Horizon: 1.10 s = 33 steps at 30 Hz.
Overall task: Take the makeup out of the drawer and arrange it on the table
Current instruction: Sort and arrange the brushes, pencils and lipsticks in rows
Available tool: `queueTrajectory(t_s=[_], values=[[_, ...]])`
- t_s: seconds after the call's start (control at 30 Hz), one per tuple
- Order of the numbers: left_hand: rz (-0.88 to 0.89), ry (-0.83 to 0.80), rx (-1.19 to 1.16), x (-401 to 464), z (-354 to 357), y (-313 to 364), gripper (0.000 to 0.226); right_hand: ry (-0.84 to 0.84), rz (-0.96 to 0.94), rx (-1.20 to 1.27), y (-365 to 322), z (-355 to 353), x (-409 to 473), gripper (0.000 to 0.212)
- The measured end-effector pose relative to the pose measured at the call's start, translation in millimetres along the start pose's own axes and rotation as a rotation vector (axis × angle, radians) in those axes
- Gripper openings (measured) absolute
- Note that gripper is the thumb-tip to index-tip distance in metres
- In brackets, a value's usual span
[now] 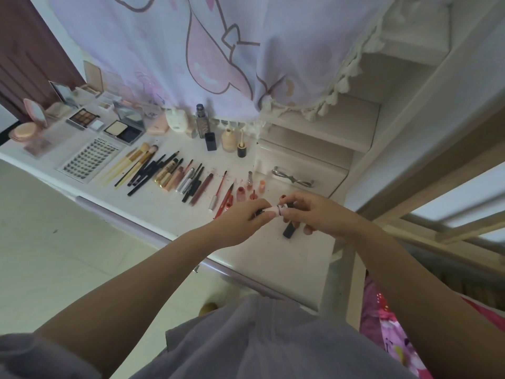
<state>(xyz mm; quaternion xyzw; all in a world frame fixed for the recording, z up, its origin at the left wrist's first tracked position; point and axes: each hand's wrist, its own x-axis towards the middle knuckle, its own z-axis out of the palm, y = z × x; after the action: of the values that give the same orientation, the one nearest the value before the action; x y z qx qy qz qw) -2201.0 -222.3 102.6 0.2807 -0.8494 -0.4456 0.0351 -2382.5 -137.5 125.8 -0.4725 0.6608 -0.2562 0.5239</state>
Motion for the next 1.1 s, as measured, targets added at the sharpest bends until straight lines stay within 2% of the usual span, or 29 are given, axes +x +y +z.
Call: queueTrajectory(t_s=[0.07,0.1,0.2,0.23,0.33,0.4,0.47,0.57,0.73,0.83,0.9,1.03,1.1], values=[[0.004,0.005,0.005,1.3,0.2,1.7,0.015,0.016,0.066,0.039,-1.5,-0.7,-1.5,0.033],[0.005,0.002,0.015,2.4,0.6,2.7,0.015,0.021,0.079,0.049,-1.0,-1.2,-2.2,0.036],[0.0,-0.013,0.016,4.0,2.6,4.8,0.018,0.021,0.026,0.046,-0.7,-3.5,-4.1,0.016],[-0.003,-0.014,0.005,3.5,2.7,4.9,0.018,0.024,0.014,0.051,-1.5,-4.7,-4.9,0.016],[-0.004,-0.006,-0.014,2.5,2.8,6.6,0.017,0.041,0.055,0.081,-2.6,-6.4,-6.7,0.036],[-0.005,-0.009,0.026,4.0,3.2,9.5,0.024,0.05,0.08,0.093,-1.6,-6.7,-8.0,0.042],[-0.004,-0.019,0.058,6.2,4.0,11.4,0.031,0.049,0.056,0.103,-0.4,-7.5,-9.5,0.031],[-0.001,-0.021,0.029,7.9,5.4,10.2,0.029,0.038,0.033,0.093,0.8,-13.2,-11.7,0.016],[-0.088,-0.104,-0.001,6.1,10.4,-6.2,0.021,0.027,0.081,-0.054,9.8,-27.2,-16.0,0.015],[-0.172,-0.158,-0.054,-1.5,15.0,-24.0,0.024,0.04,0.135,0.003,20.9,-31.5,-17.4,0.015],[-0.19,-0.108,-0.045,-4.9,20.7,-33.0,0.031,0.03,0.165,0.08,28.5,-27.1,-16.5,0.019],[-0.217,0.187,0.027,-3.6,37.8,-42.4,0.026,-0.013,0.232,0.036,45.8,-6.6,-8.9,0.021],[-0.28,0.293,-0.023,-3.0,47.9,-45.9,0.026,0.044,0.234,0.095,54.6,7.3,-2.1,0.016]])
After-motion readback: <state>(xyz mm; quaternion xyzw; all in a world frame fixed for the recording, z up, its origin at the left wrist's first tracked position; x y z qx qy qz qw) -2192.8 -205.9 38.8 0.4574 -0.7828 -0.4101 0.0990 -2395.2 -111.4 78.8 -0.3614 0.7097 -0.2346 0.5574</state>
